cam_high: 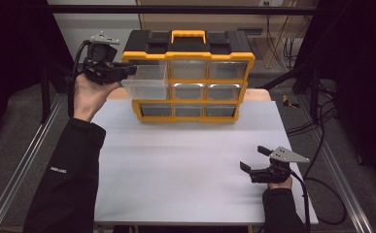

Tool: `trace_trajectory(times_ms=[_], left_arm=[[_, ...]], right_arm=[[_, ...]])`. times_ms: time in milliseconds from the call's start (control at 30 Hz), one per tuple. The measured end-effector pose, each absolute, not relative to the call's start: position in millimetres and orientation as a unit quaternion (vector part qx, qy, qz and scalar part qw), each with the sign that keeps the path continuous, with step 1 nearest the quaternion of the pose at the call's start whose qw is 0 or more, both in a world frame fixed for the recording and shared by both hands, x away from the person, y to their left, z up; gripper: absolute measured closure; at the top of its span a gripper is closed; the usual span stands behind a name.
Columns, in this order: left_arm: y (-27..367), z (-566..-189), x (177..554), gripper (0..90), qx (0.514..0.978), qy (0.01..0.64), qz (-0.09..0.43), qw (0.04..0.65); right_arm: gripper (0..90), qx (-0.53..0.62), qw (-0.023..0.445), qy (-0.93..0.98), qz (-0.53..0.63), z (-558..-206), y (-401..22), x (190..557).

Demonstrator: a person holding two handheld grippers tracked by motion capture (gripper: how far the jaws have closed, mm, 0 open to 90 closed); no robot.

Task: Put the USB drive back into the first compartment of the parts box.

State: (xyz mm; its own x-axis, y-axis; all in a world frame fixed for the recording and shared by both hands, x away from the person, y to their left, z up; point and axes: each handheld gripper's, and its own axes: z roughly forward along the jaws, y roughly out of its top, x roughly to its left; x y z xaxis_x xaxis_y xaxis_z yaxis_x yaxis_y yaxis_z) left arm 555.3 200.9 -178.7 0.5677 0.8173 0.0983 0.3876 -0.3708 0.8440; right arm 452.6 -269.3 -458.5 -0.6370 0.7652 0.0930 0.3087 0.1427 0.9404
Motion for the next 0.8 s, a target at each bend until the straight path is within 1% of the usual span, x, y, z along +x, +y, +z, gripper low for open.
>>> trace_trajectory(times_ms=[800], left_arm=[[193,-192,579,78.1,0.790,0.389,0.261,0.395]], right_arm=[[2.2,0.370,0.212,0.725,0.540,-458,-270,453]])
